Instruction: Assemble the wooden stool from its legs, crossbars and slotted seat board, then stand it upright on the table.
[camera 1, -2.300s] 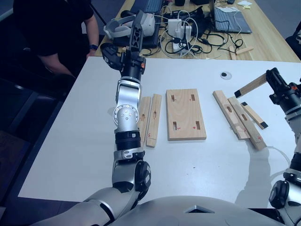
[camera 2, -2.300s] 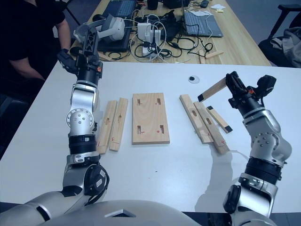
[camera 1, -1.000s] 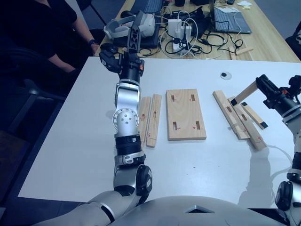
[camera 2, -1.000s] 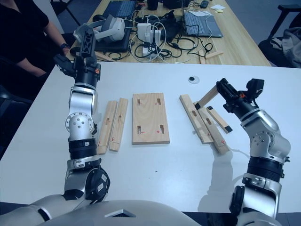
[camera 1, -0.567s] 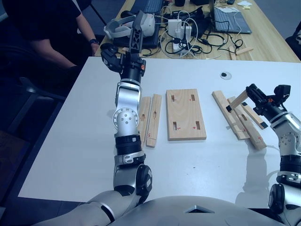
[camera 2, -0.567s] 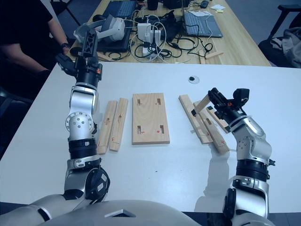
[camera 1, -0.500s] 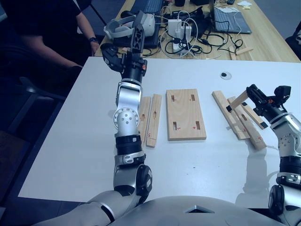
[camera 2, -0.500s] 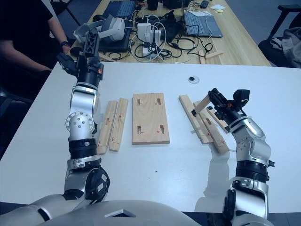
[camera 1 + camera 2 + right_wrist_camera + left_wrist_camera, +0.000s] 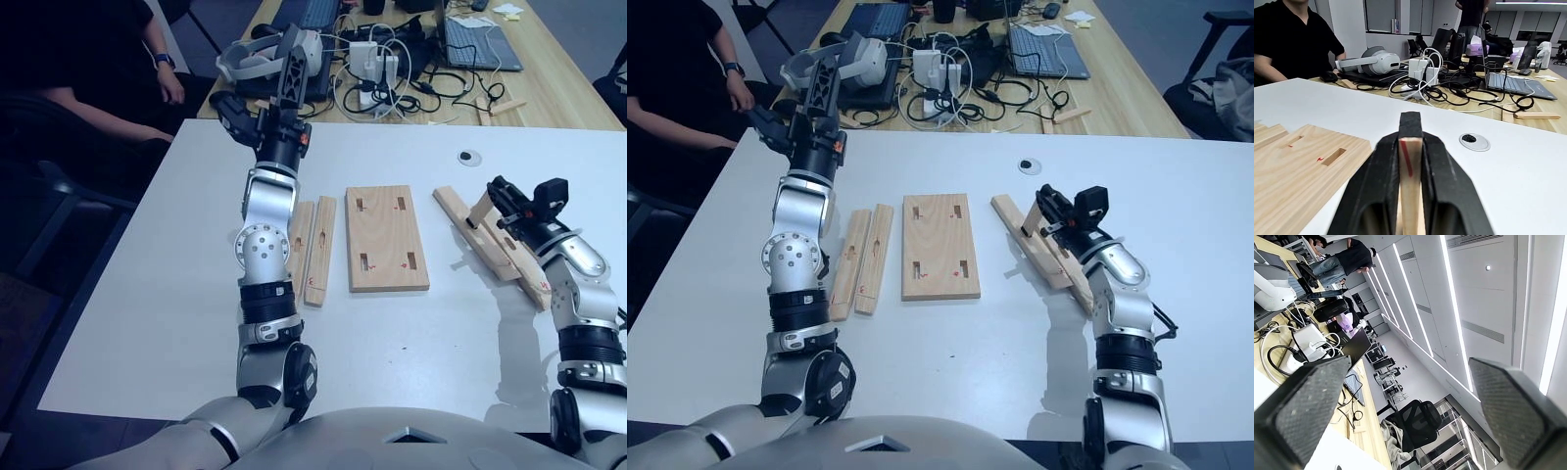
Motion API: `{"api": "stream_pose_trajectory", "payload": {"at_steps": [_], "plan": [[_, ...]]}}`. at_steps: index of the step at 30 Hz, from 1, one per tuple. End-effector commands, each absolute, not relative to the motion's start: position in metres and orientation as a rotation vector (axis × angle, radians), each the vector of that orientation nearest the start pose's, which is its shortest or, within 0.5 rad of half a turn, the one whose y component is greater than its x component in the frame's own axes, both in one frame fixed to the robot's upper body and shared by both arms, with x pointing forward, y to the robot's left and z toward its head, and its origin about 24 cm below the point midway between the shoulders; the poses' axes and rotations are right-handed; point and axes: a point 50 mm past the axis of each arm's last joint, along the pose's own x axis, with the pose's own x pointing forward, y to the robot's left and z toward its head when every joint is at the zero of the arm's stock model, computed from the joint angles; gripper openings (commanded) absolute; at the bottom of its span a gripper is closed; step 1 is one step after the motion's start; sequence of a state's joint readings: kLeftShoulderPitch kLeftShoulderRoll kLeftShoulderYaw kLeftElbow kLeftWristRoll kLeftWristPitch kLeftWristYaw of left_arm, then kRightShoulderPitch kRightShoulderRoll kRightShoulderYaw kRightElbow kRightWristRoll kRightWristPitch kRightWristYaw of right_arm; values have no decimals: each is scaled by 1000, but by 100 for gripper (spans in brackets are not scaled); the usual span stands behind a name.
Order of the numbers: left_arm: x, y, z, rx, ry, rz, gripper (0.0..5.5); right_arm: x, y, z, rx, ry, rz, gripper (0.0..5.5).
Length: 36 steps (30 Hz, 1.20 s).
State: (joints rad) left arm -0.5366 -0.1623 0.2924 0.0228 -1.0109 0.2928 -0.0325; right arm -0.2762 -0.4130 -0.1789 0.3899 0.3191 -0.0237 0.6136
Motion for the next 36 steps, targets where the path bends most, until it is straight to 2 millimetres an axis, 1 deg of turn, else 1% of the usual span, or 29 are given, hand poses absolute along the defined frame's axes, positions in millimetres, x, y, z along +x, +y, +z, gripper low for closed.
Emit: {"api": "stream_pose_trajectory", "payload": {"at_steps": [1, 4, 6, 9, 12, 16, 19, 26, 27, 30, 31, 34, 36], "plan": [[332, 109, 169, -1179, -212, -370, 448, 307, -248, 41, -20, 120, 252, 41], [334, 110, 169, -1181, -215, -362, 448, 308, -239, 31, 49, 156, 225, 41], [334, 110, 170, -1179, -218, -367, 448, 307, -234, 30, 81, 154, 222, 41], [335, 111, 169, -1184, -223, -358, 448, 304, -234, 30, 126, 153, 160, 41], [335, 112, 170, -1183, -228, -359, 448, 299, -230, 32, 119, 163, 157, 41], [331, 108, 171, -1185, -223, -381, 448, 288, -233, 23, 77, 242, 158, 41], [330, 108, 172, -1189, -227, -376, 448, 286, -231, 22, 71, 285, 161, 41], [329, 109, 173, -1197, -231, -371, 448, 285, -230, 27, 74, 240, 163, 41], [329, 109, 173, -1197, -231, -370, 448, 286, -229, 31, 64, 211, 165, 79], [329, 109, 173, -1199, -230, -371, 448, 288, -232, 43, 23, 121, 153, 126], [330, 109, 173, -1199, -230, -372, 448, 289, -234, 47, 13, 88, 138, 156], [331, 109, 173, -1199, -231, -373, 448, 291, -238, 65, -29, -23, 109, 215], [331, 109, 173, -1199, -233, -373, 448, 294, -240, 80, -45, -92, 109, 256]]}}
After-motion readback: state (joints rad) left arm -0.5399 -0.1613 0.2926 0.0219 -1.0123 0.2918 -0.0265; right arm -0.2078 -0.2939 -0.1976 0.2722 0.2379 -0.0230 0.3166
